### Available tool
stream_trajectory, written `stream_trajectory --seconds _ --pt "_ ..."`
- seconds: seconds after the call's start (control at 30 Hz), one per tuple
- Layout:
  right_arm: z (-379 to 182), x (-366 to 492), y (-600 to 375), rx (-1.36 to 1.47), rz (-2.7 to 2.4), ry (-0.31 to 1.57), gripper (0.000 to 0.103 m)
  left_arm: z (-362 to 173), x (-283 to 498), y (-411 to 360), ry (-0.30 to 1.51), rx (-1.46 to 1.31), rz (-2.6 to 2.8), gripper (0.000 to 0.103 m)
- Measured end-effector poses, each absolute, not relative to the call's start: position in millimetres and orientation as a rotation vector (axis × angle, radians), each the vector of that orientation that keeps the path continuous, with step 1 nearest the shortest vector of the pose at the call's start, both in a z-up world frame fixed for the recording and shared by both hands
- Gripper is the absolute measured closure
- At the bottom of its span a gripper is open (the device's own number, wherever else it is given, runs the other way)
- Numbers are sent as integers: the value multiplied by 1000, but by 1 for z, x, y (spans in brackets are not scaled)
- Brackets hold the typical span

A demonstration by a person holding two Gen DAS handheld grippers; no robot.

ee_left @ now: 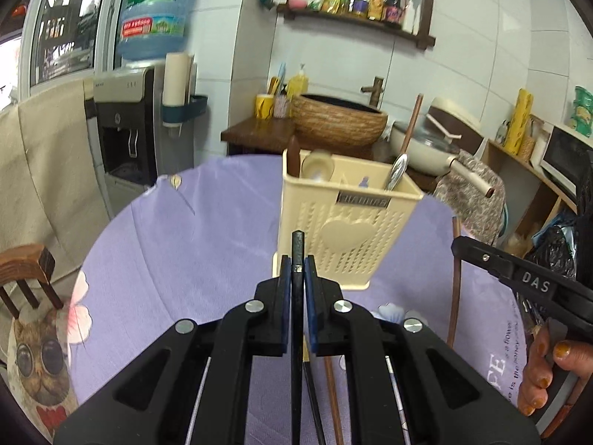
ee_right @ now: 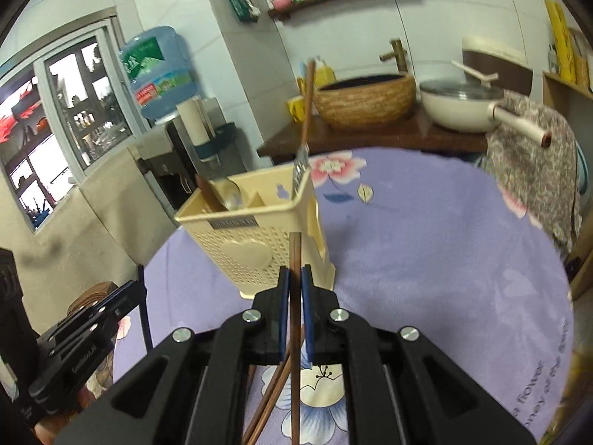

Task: Organize utensils
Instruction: 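Lift the black chopstick over the holder while the right tool carries its wooden chopstick there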

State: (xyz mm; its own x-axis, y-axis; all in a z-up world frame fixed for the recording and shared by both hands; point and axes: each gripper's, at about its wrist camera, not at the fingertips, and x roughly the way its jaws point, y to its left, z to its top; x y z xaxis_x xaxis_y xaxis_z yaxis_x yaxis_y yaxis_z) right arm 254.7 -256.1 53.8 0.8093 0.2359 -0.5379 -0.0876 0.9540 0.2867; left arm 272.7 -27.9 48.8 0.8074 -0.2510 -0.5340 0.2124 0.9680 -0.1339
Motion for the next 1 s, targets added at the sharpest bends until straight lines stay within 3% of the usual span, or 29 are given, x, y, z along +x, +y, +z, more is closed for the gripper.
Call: stream_trajectory --seconds 1.0 --pt "135 236 -254 180 302 484 96 124 253 -10 442 -82 -311 96"
